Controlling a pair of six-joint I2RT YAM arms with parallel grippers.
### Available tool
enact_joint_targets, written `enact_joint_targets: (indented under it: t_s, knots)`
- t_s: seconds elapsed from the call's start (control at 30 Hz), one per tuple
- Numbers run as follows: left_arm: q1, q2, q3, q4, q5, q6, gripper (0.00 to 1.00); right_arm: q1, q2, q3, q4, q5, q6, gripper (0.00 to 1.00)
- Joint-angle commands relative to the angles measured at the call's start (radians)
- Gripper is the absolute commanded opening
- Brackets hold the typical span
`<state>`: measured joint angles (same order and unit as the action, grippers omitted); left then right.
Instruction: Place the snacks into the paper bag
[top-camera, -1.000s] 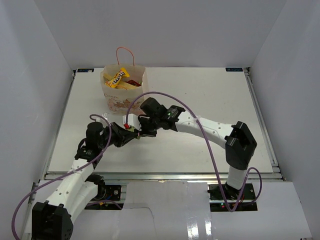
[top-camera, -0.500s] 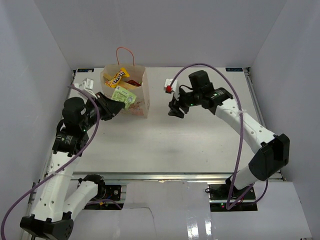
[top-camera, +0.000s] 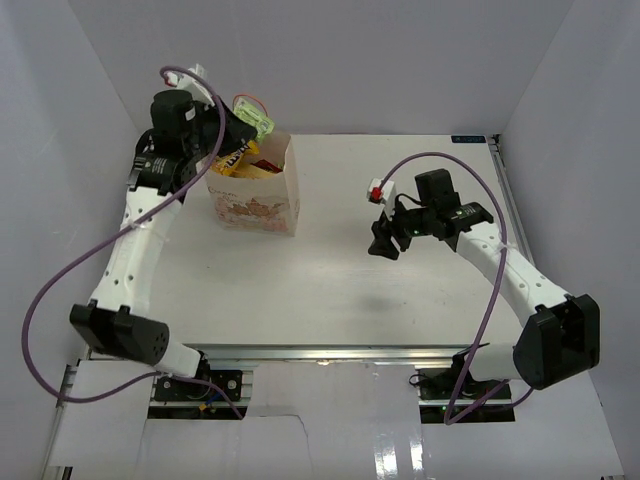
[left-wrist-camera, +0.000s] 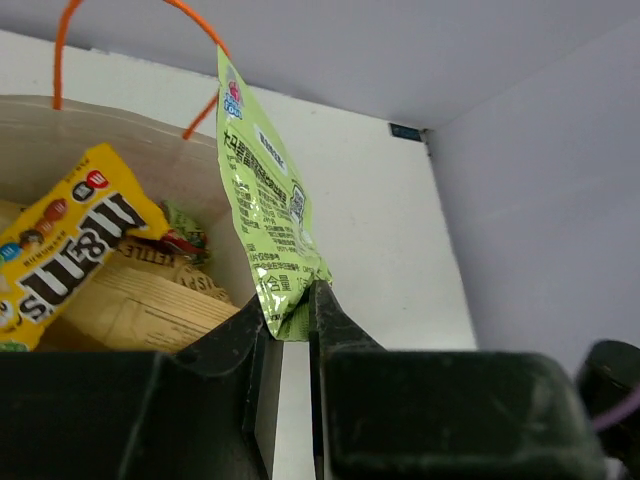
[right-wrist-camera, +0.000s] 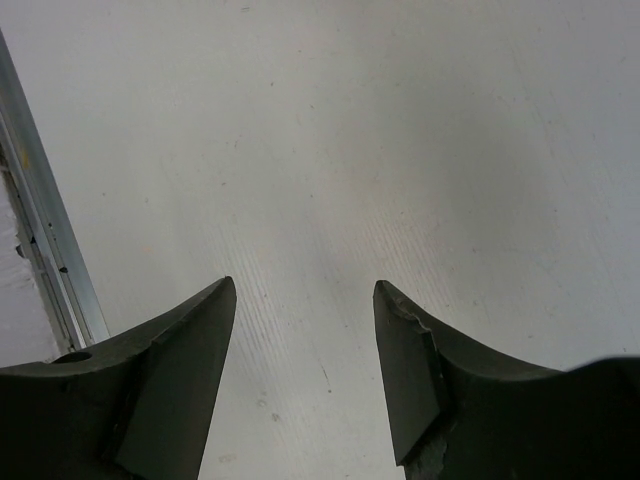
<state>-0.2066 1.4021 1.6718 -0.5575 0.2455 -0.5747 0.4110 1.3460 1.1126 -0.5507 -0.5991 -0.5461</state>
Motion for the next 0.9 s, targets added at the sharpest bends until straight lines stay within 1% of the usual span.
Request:
enact_joint_targets:
  t_s: [0.0, 0.07, 0.1, 0.2, 0.27, 0.3, 0.4, 0.43, 0.5, 0.57, 0.63, 0.73, 0.77, 0.8, 0.83, 0.87]
  knots:
    - [-0.001, 0.13, 0.123, -0.103, -0.067, 0.068, 0.01, -0.026, -0.047, -0.013, 0.06, -0.033, 0.028, 0.64]
    - [-0.001, 0.175, 0.196, -0.128, -0.066, 0.09, 0.03, -0.034, -0.051, -0.023, 0.064, -0.034, 0.032, 0.64]
    - [-0.001, 0.193, 0.213, -0.148, -0.063, 0.096, 0.06, -0.041, -0.054, -0.026, 0.067, -0.036, 0.035, 0.64]
    - [-0.001, 0.239, 0.255, -0.182, -0.054, 0.108, 0.23, -0.055, -0.057, -0.039, 0.071, -0.039, 0.038, 0.64]
    - [-0.001, 0.247, 0.261, -0.188, -0.046, 0.111, 0.28, -0.06, -0.058, -0.042, 0.072, -0.044, 0.04, 0.64]
    - [-0.001, 0.247, 0.259, -0.19, -0.045, 0.11, 0.36, -0.063, -0.056, -0.043, 0.072, -0.044, 0.04, 0.64]
    - [-0.001, 0.238, 0.259, -0.191, -0.046, 0.108, 0.5, -0.069, -0.05, -0.042, 0.071, -0.045, 0.041, 0.64]
    - [-0.001, 0.235, 0.264, -0.19, -0.045, 0.108, 0.56, -0.069, -0.044, -0.039, 0.071, -0.045, 0.044, 0.64]
    - [-0.001, 0.229, 0.281, -0.19, -0.04, 0.113, 0.63, -0.072, -0.039, -0.037, 0.069, -0.05, 0.048, 0.64]
    - [-0.001, 0.221, 0.295, -0.191, -0.029, 0.119, 0.66, -0.072, -0.034, -0.034, 0.069, -0.056, 0.054, 0.64]
    - [0.001, 0.195, 0.305, -0.191, -0.026, 0.136, 0.66, -0.074, -0.031, -0.031, 0.067, -0.053, 0.058, 0.64]
    - [-0.001, 0.117, 0.276, -0.19, -0.023, 0.171, 0.7, -0.08, -0.031, -0.023, 0.064, -0.036, 0.064, 0.64]
    - [-0.001, 0.088, 0.254, -0.188, -0.023, 0.203, 0.71, -0.089, -0.031, -0.022, 0.064, -0.027, 0.067, 0.64]
    - [-0.001, 0.011, 0.223, -0.183, -0.026, 0.222, 0.73, -0.095, -0.031, -0.019, 0.064, -0.019, 0.071, 0.65]
    - [-0.001, -0.036, 0.136, -0.176, -0.032, 0.237, 0.74, -0.101, -0.03, -0.014, 0.064, -0.004, 0.074, 0.65]
    - [-0.001, -0.09, 0.079, -0.154, -0.066, 0.254, 0.79, -0.116, -0.03, -0.007, 0.066, 0.007, 0.083, 0.66]
